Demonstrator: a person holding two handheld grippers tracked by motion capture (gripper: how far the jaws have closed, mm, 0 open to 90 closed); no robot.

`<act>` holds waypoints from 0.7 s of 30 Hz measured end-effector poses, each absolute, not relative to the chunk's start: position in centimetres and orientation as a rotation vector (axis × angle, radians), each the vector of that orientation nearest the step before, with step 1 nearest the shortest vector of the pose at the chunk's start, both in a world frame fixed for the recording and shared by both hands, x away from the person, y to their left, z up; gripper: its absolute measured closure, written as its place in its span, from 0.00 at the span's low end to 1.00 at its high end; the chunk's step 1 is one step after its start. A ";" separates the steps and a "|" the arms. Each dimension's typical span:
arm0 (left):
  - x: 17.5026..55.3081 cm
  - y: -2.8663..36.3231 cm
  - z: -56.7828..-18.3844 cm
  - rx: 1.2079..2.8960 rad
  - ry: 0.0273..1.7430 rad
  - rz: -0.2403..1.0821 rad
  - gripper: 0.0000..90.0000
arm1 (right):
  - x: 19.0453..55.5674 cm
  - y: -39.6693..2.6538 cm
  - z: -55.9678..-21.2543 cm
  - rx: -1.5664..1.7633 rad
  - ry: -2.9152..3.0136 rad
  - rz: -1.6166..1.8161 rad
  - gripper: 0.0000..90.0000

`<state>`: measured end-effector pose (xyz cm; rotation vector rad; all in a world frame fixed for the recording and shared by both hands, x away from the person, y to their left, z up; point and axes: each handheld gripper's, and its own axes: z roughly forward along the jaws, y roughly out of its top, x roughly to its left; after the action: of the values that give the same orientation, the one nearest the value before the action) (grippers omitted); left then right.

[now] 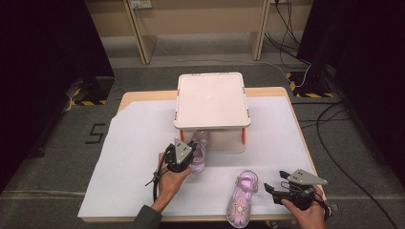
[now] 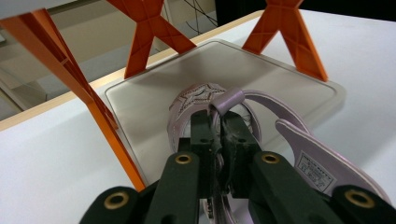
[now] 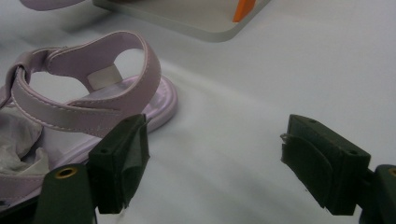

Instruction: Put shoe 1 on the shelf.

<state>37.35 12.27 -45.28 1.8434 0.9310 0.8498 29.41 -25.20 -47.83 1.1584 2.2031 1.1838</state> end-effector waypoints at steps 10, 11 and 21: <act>39.3 11.5 -46.2 1.853 0.960 0.907 0.93 | 29.4 -25.2 -47.8 1.157 2.206 1.185 0.25; 39.5 11.5 -46.3 1.851 0.968 0.912 0.93 | 29.4 -25.2 -47.8 1.153 2.206 1.185 0.25; 40.8 10.9 -46.9 1.858 0.991 0.920 0.91 | 29.4 -25.2 -47.9 1.150 2.213 1.181 0.25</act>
<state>40.80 10.92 -46.91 1.8582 0.9907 0.9196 29.43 -25.17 -47.89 1.1496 2.2134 1.1809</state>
